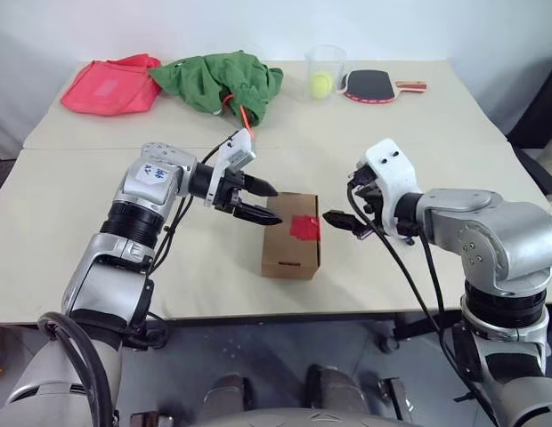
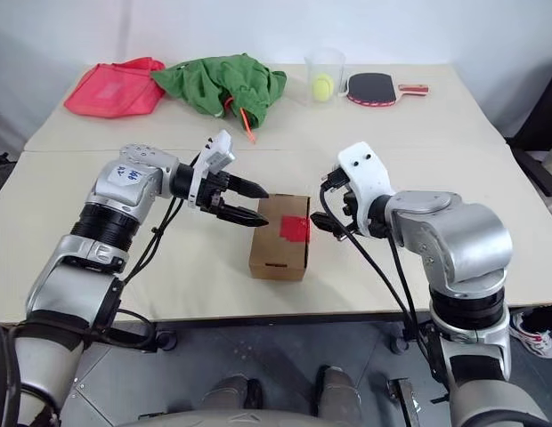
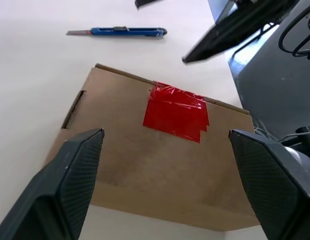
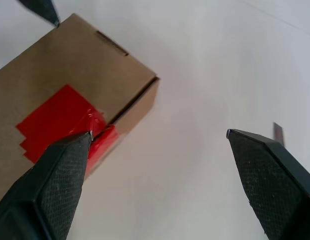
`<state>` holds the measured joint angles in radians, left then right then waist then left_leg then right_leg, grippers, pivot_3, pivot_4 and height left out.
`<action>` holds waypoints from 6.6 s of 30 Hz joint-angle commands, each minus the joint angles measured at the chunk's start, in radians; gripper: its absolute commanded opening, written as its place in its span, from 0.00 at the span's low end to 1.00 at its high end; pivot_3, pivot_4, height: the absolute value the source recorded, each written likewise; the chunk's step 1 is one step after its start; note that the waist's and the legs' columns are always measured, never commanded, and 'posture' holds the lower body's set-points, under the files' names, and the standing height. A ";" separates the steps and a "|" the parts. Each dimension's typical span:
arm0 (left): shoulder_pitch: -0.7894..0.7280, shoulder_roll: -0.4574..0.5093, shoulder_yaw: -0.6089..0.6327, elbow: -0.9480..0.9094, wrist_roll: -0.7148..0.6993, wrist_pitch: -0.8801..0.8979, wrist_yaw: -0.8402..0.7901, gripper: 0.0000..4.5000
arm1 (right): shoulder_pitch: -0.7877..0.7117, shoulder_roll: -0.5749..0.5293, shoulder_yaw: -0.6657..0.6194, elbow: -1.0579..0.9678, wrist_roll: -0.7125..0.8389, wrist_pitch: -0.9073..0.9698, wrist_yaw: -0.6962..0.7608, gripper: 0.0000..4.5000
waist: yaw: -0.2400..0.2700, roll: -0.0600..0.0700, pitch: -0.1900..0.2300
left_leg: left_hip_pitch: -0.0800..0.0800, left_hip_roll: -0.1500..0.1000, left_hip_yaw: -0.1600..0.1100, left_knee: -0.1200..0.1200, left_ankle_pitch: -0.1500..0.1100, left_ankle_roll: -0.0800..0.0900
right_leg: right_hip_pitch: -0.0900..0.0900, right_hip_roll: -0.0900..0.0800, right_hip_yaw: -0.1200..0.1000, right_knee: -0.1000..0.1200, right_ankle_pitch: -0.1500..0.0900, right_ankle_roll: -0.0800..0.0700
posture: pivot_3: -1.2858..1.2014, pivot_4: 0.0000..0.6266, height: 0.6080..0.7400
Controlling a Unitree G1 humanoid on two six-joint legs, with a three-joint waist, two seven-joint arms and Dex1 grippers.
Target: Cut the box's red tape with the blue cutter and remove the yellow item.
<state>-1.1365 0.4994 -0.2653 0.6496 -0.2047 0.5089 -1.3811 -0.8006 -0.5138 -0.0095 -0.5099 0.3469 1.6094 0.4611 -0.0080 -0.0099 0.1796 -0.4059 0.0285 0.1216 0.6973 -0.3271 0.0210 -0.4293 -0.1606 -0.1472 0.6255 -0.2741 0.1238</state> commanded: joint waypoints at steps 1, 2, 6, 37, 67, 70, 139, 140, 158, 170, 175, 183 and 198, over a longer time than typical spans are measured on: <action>-0.046 0.007 0.015 0.011 0.014 -0.015 -0.024 0.78 | 0.014 -0.027 -0.035 -0.056 0.055 0.005 -0.035 1.00 | 0.001 0.000 0.000 | 0.000 0.000 0.000 0.000 0.000 0.000 | 0.000 0.000 0.000 0.000 0.000 0.000 | 0.52 0.24 1.00; -0.052 0.005 0.018 0.017 0.016 -0.016 -0.031 0.71 | 0.016 -0.032 -0.036 -0.056 0.069 0.005 -0.043 1.00 | 0.002 0.000 0.000 | 0.000 0.000 0.000 0.000 0.000 0.000 | 0.000 0.000 0.000 0.000 0.000 0.000 | 0.52 0.24 1.00; -0.082 -0.006 0.016 0.050 0.025 -0.029 -0.054 0.42 | 0.012 -0.037 -0.037 -0.054 0.116 0.005 -0.082 1.00 | 0.005 0.000 0.000 | 0.000 0.000 0.000 0.001 0.000 0.000 | 0.000 0.000 0.000 0.000 0.000 0.000 | 0.52 0.24 1.00; -0.167 -0.135 -0.069 0.354 0.276 -0.378 -0.090 0.01 | 0.103 0.063 -0.077 0.046 0.514 0.005 -0.555 1.00 | 0.007 0.000 0.000 | 0.000 0.000 -0.001 0.001 -0.001 0.001 | 0.001 0.000 0.000 0.000 0.000 0.000 | 0.52 0.24 1.00; -0.159 -0.143 -0.055 0.377 0.299 -0.395 -0.096 0.01 | 0.197 -0.082 0.081 0.113 0.398 0.005 -0.495 1.00 | 0.007 -0.003 -0.003 | 0.000 0.000 -0.001 0.002 -0.002 0.003 | 0.002 -0.001 0.001 -0.001 0.000 0.000 | 0.52 0.24 1.00; -0.155 -0.143 -0.055 0.374 0.300 -0.396 -0.099 0.01 | 0.223 -0.088 0.083 0.108 0.371 0.005 -0.480 1.00 | 0.008 -0.004 -0.003 | 0.001 0.000 -0.001 0.002 -0.002 0.003 | 0.002 -0.001 0.000 -0.002 0.000 0.000 | 0.52 0.24 1.00; -0.062 -0.107 -0.032 0.240 0.294 -0.313 -0.101 0.00 | 0.028 0.050 -0.197 0.506 0.555 0.005 -0.117 0.01 | -0.017 -0.003 -0.004 | 0.003 0.001 0.000 0.002 -0.002 0.004 | 0.001 -0.001 0.005 0.000 0.000 0.000 | 0.52 0.24 1.00; -0.060 -0.107 -0.032 0.238 0.295 -0.312 -0.100 0.00 | 0.021 0.046 -0.197 0.498 0.565 0.005 -0.120 0.01 | -0.017 -0.003 -0.004 | 0.003 0.001 -0.001 0.002 -0.002 0.004 | 0.001 -0.001 0.005 0.000 0.000 0.000 | 0.52 0.24 1.00; 0.007 -0.087 -0.024 0.136 0.287 -0.259 -0.093 0.00 | -0.120 -0.003 -0.102 0.375 0.825 0.005 -0.378 0.01 | -0.014 -0.003 -0.004 | 0.003 0.001 -0.001 0.002 -0.002 0.004 | 0.001 -0.001 0.005 0.000 0.000 0.000 | 0.52 0.24 1.00; 0.030 -0.081 -0.013 0.104 0.283 -0.232 -0.077 0.00 | -0.209 -0.019 -0.052 0.366 1.056 0.005 -0.638 0.01 | 0.005 -0.003 -0.004 | 0.003 0.001 -0.001 0.002 -0.002 0.005 | 0.001 -0.001 0.006 0.000 0.000 0.000 | 0.52 0.24 1.00; 0.040 -0.078 -0.008 0.101 0.282 -0.227 -0.067 0.00 | -0.240 -0.005 -0.061 0.387 1.147 0.003 -0.767 0.01 | 0.015 -0.002 -0.004 | 0.003 0.002 -0.001 0.003 -0.001 0.007 | 0.002 -0.004 0.007 0.000 0.000 0.001 | 0.52 0.24 1.00; 0.084 -0.061 0.036 0.051 0.255 -0.175 -0.004 0.00 | -0.182 -0.058 0.045 0.373 1.465 -0.196 -1.012 0.01 | 0.008 -0.003 -0.003 | 0.000 0.001 -0.001 0.001 -0.001 0.008 | 0.000 -0.004 0.006 -0.003 0.002 0.003 | 0.52 0.24 1.00; 0.092 0.069 0.198 -0.141 0.069 0.155 0.015 0.00 | -0.073 -0.188 0.214 0.300 1.625 -0.418 -1.095 0.01 | 0.003 -0.004 -0.003 | 0.001 0.002 -0.001 0.000 -0.001 0.009 | 0.000 -0.004 0.007 -0.004 0.002 0.003 | 0.52 0.24 1.00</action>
<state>-1.0116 0.5264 -0.1138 0.5838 -0.0770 0.5905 -1.3284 -0.9067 -0.6960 0.1529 -0.1972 1.9482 1.1757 -0.6448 -0.0054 -0.0135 0.1764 -0.4055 0.0308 0.1206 0.6978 -0.3281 0.0298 -0.4289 -0.1644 -0.1404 0.6210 -0.2724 0.1267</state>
